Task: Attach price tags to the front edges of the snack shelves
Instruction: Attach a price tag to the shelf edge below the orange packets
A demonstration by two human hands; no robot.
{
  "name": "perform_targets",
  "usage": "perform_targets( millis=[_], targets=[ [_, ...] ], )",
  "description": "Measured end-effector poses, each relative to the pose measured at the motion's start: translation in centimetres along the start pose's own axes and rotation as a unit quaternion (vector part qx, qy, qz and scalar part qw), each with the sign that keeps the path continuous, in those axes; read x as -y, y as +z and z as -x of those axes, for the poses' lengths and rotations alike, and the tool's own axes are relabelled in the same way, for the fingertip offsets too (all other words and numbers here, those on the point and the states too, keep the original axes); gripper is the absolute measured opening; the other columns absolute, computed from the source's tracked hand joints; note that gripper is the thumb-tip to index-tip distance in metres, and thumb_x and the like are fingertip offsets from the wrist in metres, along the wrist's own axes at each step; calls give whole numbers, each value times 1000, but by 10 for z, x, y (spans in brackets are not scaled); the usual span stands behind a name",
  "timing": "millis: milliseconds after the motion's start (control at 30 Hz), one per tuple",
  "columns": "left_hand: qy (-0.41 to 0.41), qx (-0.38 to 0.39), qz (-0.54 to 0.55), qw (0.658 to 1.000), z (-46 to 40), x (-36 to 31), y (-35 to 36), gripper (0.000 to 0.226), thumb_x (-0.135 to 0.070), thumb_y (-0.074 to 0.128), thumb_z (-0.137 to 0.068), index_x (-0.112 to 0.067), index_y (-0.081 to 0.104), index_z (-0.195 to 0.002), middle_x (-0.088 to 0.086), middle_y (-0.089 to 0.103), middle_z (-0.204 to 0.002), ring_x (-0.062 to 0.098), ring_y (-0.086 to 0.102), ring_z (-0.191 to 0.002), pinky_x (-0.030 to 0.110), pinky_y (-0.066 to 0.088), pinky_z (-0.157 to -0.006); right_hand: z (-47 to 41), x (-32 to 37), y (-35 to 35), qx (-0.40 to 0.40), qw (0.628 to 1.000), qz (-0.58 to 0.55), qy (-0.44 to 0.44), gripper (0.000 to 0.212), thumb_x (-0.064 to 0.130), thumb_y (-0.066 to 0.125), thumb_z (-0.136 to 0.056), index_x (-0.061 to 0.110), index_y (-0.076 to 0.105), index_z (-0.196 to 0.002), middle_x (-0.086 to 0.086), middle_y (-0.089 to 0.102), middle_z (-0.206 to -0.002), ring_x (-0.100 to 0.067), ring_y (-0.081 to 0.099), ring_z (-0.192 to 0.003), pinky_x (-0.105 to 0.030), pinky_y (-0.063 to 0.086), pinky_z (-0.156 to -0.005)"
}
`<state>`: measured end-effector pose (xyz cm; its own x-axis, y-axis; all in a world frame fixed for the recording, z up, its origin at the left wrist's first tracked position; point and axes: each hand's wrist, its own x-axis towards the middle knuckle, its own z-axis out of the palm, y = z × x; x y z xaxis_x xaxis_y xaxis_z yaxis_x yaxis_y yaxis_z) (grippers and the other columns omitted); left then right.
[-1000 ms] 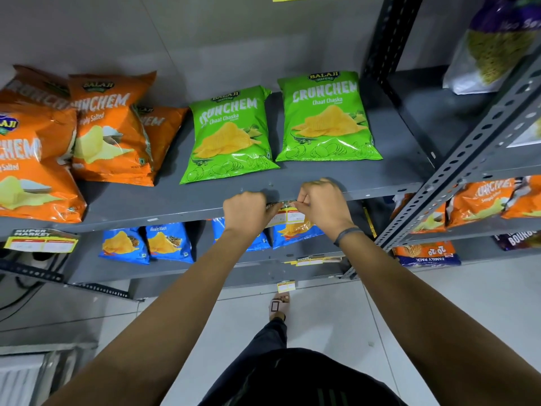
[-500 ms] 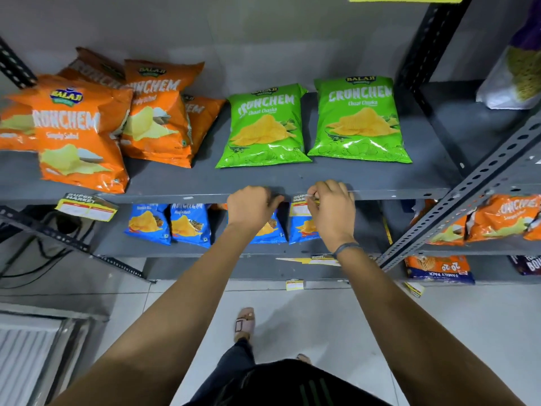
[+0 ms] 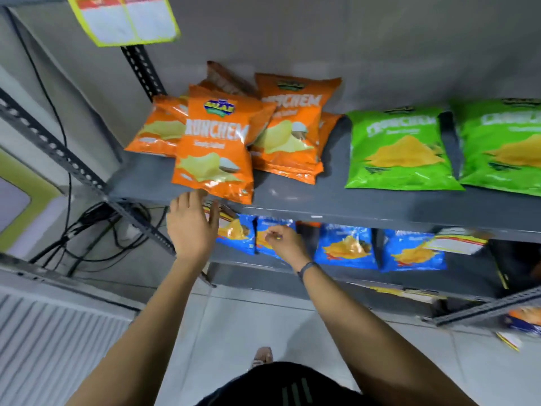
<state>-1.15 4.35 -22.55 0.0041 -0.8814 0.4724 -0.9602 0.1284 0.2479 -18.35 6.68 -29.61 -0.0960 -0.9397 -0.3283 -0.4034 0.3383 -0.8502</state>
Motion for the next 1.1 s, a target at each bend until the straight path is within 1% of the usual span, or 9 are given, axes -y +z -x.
perform_targets(
  millis=[67,167,233,333,467,600,700,933,1100],
  targets=[
    [-15,56,-6,998,-15,31,2,31,-34,57,-90,-9,58,-107,16,65,-101,38,56,-98,46,45,-72,-11,23,31,38,998,-51,23,21,20,55,-95,17,52,-75,-4,55,-76,-18,52,-80,-26,42,-66],
    [16,149,19,988,-35,57,7,33,-42,53,-90,-12,57,-104,12,67,-103,35,59,-98,46,49,-77,-20,46,58,52,980,-178,76,31,27,50,-98,11,48,-124,-12,56,-122,-26,55,-111,-42,47,-94],
    [50,195,42,979,-44,62,11,32,-41,53,-91,-12,58,-102,12,69,-100,34,61,-95,44,51,-76,-22,54,66,40,964,-237,110,41,31,48,-98,10,42,-133,-12,48,-139,-25,50,-118,-45,45,-94],
    [75,256,58,962,-52,60,21,30,-38,51,-94,-10,60,-100,17,69,-93,36,63,-88,38,49,-66,-27,57,70,23,950,-281,135,16,31,46,-99,18,52,-106,-9,53,-127,-26,49,-123,-33,42,-78],
    [69,290,88,950,-57,56,30,32,-32,46,-97,-5,55,-82,19,62,-77,38,61,-80,34,37,-57,-34,54,73,-39,961,-252,104,30,28,49,-98,20,52,-70,-11,56,-94,-23,56,-81,-32,42,-68],
    [68,290,100,949,-54,66,31,30,-32,48,-96,-6,59,-87,18,64,-76,36,60,-77,33,39,-57,-32,48,69,-121,988,-91,9,50,24,59,-93,20,39,-47,-16,51,-66,-22,46,-66,-34,34,-61],
    [99,274,81,953,-46,82,31,21,-30,54,-93,-13,66,-94,11,68,-83,32,63,-79,30,43,-58,-26,47,67,-134,987,78,-43,35,29,61,-91,14,58,-60,-14,65,-69,-24,55,-66,-36,39,-56],
    [178,257,-95,945,-44,95,40,37,-45,48,-93,-14,65,-81,9,70,-78,30,65,-72,25,36,-55,-24,71,67,-126,887,431,-107,19,11,49,-92,6,66,-85,-17,72,-90,-35,66,-83,-34,50,-64],
    [196,258,-150,934,-51,94,50,39,-44,46,-94,-14,68,-85,9,72,-81,31,67,-75,26,35,-56,-26,79,68,-111,838,523,-106,19,-5,55,-81,8,68,-83,-11,73,-87,-32,67,-81,-28,36,-59]
  ],
)
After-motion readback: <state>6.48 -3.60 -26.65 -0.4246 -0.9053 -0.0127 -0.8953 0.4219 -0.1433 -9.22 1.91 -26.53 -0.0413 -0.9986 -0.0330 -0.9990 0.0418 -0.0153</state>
